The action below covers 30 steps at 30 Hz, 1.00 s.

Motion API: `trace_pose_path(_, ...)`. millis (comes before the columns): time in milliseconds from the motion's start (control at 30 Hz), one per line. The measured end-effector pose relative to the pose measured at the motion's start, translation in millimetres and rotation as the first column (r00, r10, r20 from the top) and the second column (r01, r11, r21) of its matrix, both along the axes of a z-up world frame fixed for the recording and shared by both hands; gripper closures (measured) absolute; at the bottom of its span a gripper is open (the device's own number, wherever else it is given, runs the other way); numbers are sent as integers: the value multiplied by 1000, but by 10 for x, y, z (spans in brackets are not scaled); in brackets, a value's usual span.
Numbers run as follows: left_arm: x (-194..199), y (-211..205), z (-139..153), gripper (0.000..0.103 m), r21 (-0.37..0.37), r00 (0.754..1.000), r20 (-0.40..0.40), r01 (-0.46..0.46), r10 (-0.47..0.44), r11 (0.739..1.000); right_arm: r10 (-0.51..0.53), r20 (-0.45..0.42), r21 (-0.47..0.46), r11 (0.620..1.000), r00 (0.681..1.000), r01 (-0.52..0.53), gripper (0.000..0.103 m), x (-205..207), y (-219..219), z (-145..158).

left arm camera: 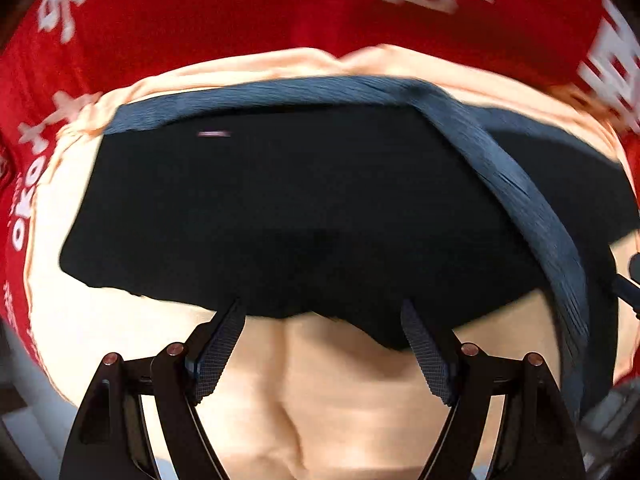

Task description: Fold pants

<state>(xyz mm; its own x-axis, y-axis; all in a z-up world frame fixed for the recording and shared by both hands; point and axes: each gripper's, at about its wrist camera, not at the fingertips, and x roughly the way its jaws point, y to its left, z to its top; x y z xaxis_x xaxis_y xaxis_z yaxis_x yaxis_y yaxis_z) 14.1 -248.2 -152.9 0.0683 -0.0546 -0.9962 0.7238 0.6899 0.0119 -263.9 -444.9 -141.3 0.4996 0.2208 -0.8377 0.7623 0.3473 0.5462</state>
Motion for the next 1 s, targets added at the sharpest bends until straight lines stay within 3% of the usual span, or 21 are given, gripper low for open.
trace_pose_path(200, -485, -136, 72, 22, -40, 996, -7, 89, -90, 995, -145, -73, -69, 988, 987, 140, 23, -778, 207, -10)
trace_pose_path(300, -658, -158, 103, 22, -67, 992, 11, 127, -127, 990, -186, -110, -88, 980, 976, 177, 23, -1166, 415, -58)
trace_pose_path(533, -1035, -157, 131, 22, -120, 986, -46, 156, -162, 980, -252, -165, -100, 966, 954, 238, 23, -1866, 930, -184)
trace_pose_path(767, -1417, -170, 198, 22, -171, 976, -99, 175, -193, 970, -298, -181, -96, 954, 937, 285, 23, -2294, 1087, -347)
trace_pose_path(900, -1557, -305, 149, 22, -199, 975, -118, 163, -188, 966, -281, -164, -63, 960, 946, 274, 23, -2349, 1046, -514)
trace_pose_path(1000, -1632, -550, -14, 22, -180, 971, -132, 173, -198, 968, -245, -117, -16, 970, 963, 245, 32, -2355, 1032, -640)
